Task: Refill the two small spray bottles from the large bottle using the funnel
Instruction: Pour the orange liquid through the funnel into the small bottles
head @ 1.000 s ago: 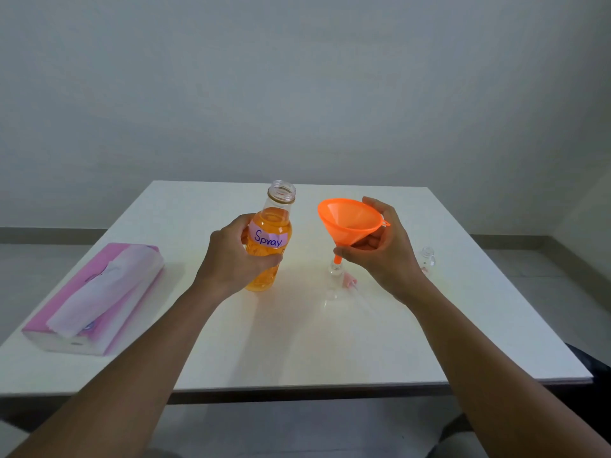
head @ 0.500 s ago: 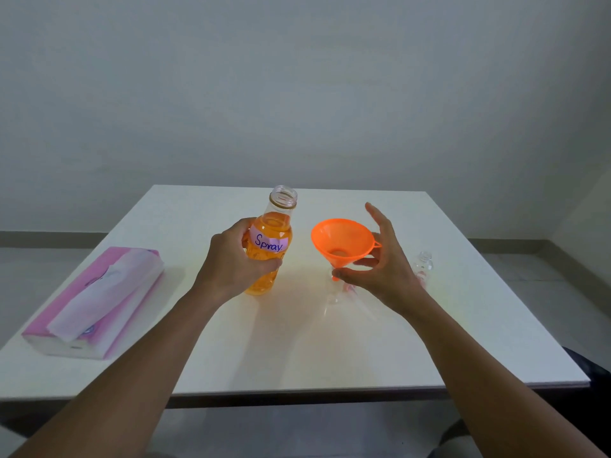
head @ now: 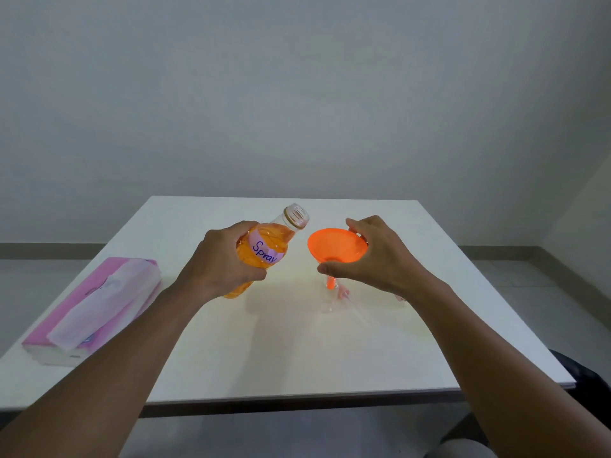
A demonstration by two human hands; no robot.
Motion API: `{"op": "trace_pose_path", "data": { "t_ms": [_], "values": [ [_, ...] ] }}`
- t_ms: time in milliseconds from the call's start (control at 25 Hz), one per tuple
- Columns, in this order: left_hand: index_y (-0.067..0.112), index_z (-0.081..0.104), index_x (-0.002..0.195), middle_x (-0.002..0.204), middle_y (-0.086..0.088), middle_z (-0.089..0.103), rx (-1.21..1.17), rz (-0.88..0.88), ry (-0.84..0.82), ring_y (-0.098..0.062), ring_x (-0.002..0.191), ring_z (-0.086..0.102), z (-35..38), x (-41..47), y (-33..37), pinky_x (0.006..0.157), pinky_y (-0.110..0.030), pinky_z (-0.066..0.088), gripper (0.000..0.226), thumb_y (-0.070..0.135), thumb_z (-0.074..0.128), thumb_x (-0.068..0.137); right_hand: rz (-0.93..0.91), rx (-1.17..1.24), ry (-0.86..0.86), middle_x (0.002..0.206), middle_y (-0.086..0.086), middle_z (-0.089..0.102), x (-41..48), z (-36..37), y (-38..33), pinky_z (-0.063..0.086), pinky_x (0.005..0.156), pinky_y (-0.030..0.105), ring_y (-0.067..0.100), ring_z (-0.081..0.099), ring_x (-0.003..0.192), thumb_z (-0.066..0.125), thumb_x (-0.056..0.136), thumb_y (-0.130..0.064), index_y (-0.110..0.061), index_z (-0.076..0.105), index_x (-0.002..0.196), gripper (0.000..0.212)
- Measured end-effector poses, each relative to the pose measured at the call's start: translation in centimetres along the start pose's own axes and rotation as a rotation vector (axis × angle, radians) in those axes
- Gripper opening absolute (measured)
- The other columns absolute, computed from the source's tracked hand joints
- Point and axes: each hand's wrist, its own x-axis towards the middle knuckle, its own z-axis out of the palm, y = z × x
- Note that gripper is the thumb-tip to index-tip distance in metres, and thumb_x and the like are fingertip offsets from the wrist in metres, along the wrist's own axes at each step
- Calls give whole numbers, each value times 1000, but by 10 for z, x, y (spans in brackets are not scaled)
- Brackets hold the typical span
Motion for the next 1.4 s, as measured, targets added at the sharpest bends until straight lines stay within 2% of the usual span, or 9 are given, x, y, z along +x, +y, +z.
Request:
{"op": "trace_pose_path", "data": {
  "t_ms": [200,400,480,720,880,1080,1400],
  "values": [
    [30,54,136,115,3,66,53,27,-19,-22,96,63,-13,5,6,77,-35,57,85,29,91,59,36,-79,-61,135,-2,48,4,-7,-5,41,85,30,12,43,109,82,58,-72,-22,43,150,112],
    [38,56,126,106,6,66,145,32,-46,-25,91,63,-19,5,15,73,-42,60,78,27,85,55,33,-85,-69,132,-2,51,3,-13,-8,44,85,31,14,47,109,83,58,-70,-23,46,147,107],
    [40,55,125,104,7,66,199,43,-53,-25,88,62,-21,6,19,70,-41,59,77,27,83,55,19,-67,-43,128,-3,51,2,-15,-8,43,83,29,14,48,108,85,58,-69,-23,48,146,105],
    [40,53,132,108,8,65,349,81,-26,-21,90,54,-28,13,31,67,-32,48,80,28,82,59,0,-40,-21,125,-4,52,0,-23,-9,42,81,27,14,50,107,85,58,-69,-22,49,145,105],
    [40,51,134,110,8,64,443,106,-17,-16,91,46,-30,15,39,70,-31,42,80,30,82,61,-6,-30,-24,123,-4,52,-1,-23,-9,41,78,26,15,50,105,85,58,-68,-22,50,145,105],
    [41,52,132,103,8,62,501,141,-12,-20,98,55,-30,16,43,74,-33,47,77,29,80,61,-10,-24,-26,118,-5,52,-1,-23,-8,42,73,23,14,51,103,87,56,-67,-22,52,142,103],
    [38,52,134,108,7,65,519,166,7,-21,103,57,-29,18,47,75,-34,47,78,29,82,62,-16,-25,-37,118,-4,52,0,-22,-8,41,69,20,15,51,103,86,57,-67,-22,52,142,102]
  ]
}}
